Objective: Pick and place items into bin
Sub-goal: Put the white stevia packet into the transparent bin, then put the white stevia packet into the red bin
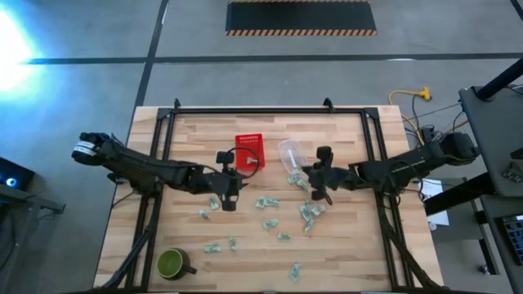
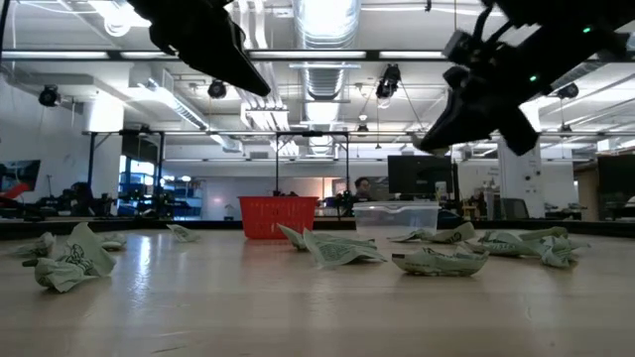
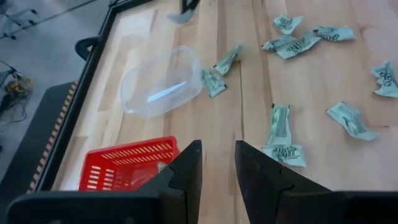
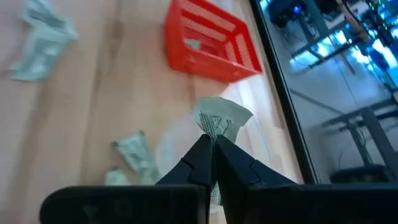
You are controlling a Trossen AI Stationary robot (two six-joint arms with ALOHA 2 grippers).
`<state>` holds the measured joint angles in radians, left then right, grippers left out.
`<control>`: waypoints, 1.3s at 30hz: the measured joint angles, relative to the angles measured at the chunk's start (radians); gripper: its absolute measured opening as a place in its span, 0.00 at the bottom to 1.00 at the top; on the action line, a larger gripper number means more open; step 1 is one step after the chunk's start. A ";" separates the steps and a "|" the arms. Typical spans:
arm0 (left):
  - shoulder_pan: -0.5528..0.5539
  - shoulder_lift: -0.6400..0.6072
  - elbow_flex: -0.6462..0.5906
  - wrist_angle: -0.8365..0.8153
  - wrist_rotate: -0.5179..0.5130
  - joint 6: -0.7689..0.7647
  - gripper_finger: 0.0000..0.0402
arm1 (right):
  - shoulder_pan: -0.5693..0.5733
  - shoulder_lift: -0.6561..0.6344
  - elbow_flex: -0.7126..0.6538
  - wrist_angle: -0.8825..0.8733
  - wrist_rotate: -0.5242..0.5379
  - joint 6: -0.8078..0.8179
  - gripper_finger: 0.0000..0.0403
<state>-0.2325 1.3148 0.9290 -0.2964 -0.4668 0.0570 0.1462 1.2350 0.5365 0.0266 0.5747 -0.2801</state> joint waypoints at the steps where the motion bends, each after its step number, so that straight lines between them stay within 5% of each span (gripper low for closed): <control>1: -0.008 0.000 -0.002 -0.001 -0.013 -0.001 0.20 | -0.027 0.013 0.000 0.027 -0.026 -0.011 0.02; 8: -0.041 0.000 -0.002 0.000 -0.040 -0.008 0.20 | -0.191 0.113 0.000 0.195 -0.202 -0.046 0.02; 20: -0.049 0.001 -0.003 -0.006 -0.040 -0.026 0.20 | -0.262 0.239 0.015 0.195 -0.210 -0.046 0.03; 29: -0.049 0.001 -0.003 -0.020 -0.039 -0.027 0.20 | -0.263 0.239 0.030 0.193 -0.209 -0.068 0.19; 39: -0.050 0.006 -0.003 -0.500 -0.036 -0.303 0.20 | -0.259 0.119 0.030 0.094 -0.221 -0.069 0.30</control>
<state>-0.2825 1.3211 0.9257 -0.7968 -0.5031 -0.2464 -0.1132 1.3545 0.5667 0.1207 0.3539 -0.3489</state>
